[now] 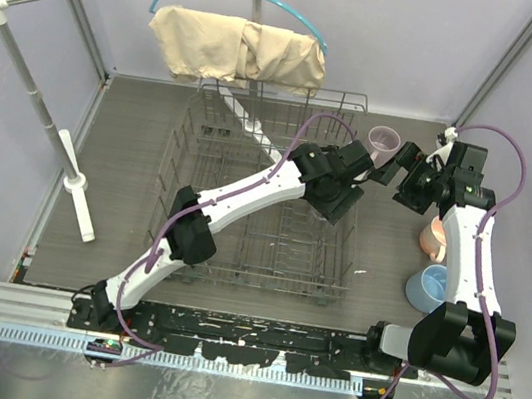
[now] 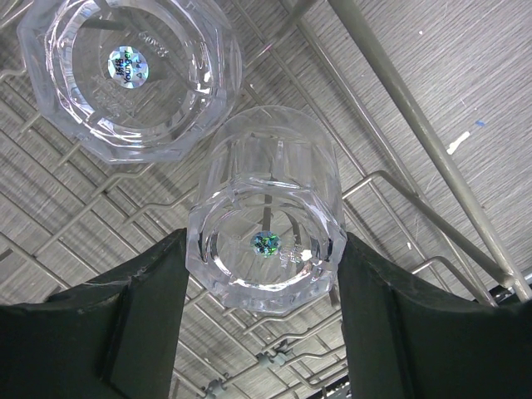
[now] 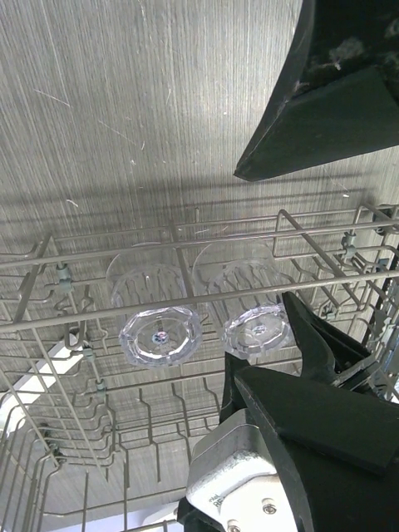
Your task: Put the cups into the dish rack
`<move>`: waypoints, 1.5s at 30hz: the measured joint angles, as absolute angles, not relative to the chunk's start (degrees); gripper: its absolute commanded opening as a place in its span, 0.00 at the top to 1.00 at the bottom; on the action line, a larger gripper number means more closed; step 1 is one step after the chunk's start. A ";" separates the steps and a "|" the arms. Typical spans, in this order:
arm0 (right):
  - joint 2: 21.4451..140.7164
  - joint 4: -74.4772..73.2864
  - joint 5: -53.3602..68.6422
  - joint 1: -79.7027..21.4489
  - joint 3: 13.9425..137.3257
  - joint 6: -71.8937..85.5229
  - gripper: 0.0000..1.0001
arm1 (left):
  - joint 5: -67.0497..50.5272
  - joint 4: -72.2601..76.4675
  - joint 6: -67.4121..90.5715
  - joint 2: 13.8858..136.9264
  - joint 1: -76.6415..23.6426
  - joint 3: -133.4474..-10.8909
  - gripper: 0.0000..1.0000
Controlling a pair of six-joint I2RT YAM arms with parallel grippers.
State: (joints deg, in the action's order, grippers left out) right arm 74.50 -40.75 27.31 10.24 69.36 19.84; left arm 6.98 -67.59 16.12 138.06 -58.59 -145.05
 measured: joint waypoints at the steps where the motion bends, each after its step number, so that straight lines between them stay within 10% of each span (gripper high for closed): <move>1: 74.50 -40.77 27.27 10.24 69.36 19.84 0.00 | 6.98 -67.55 16.08 138.04 -58.61 -145.01 0.25; 26: 78.72 -41.76 22.81 10.24 72.47 19.57 0.00 | 1.10 -66.65 19.79 122.63 -56.93 -142.56 0.06; 36: 92.33 -38.83 15.40 10.26 81.80 27.70 0.01 | -14.74 -53.30 27.53 95.74 -39.81 -112.46 0.00; 45: 106.59 -34.35 13.56 10.24 89.34 32.47 0.23 | -28.05 -34.00 39.55 84.27 -28.03 -89.95 0.01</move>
